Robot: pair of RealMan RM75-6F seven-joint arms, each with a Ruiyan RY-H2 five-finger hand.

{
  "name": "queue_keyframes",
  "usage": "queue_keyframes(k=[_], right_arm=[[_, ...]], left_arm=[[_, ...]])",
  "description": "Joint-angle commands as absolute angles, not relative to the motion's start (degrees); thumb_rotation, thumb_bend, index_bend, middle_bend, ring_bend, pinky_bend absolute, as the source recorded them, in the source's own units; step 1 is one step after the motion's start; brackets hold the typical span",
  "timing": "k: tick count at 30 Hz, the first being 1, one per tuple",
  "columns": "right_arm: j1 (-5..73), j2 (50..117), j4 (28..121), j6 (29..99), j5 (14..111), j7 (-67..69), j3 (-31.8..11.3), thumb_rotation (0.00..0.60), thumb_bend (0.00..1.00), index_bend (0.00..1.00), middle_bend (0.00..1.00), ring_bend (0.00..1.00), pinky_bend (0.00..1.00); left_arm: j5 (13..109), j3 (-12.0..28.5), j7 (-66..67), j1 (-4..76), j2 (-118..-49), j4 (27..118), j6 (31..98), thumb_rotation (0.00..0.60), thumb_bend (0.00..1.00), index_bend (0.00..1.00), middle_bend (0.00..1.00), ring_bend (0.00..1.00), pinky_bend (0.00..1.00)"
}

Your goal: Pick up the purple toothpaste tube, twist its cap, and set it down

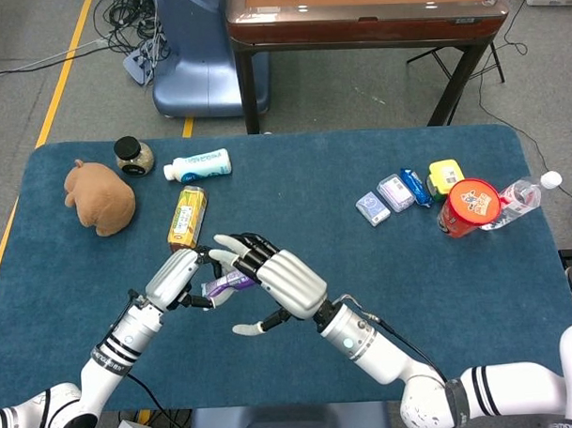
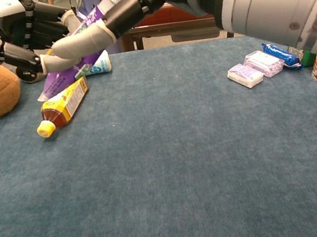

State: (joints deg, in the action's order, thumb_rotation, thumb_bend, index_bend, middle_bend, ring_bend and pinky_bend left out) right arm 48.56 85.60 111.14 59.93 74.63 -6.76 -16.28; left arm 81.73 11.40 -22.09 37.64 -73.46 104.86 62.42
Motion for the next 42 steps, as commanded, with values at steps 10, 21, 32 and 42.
queue_keyframes(k=[10,21,32,42], right_arm=[[49.0,87.2,109.1,59.7,74.8,-2.6,-16.9,0.414,0.0,0.0,0.0,0.0,0.0],[49.3,87.2,108.6,58.7,74.2,-0.8,-17.1,0.412,0.0,0.0,0.0,0.0,0.0],[49.7,88.7,107.3,58.8,74.4,0.9,-17.2,0.413,0.0,0.0,0.0,0.0,0.0],[49.0,89.9,106.5,59.9,77.5,5.3,-16.3,0.414,0.0,0.0,0.0,0.0,0.0]], left_arm=[[81.4,11.7,-22.4,37.8,-74.2,103.6,62.7,0.6,0.58,0.64,0.79,0.55,0.32],[83.2,10.9,-21.3,37.4,-75.0,101.9,64.0,0.6,0.58,0.65,0.79,0.54,0.33],[84.3,10.9,-20.9,37.3,-75.5,102.0,65.3,0.6,0.58,0.65,0.79,0.54,0.32],[84.5,11.0,-21.7,37.3,-75.5,102.2,65.8,0.6,0.58,0.65,0.79,0.54,0.32]])
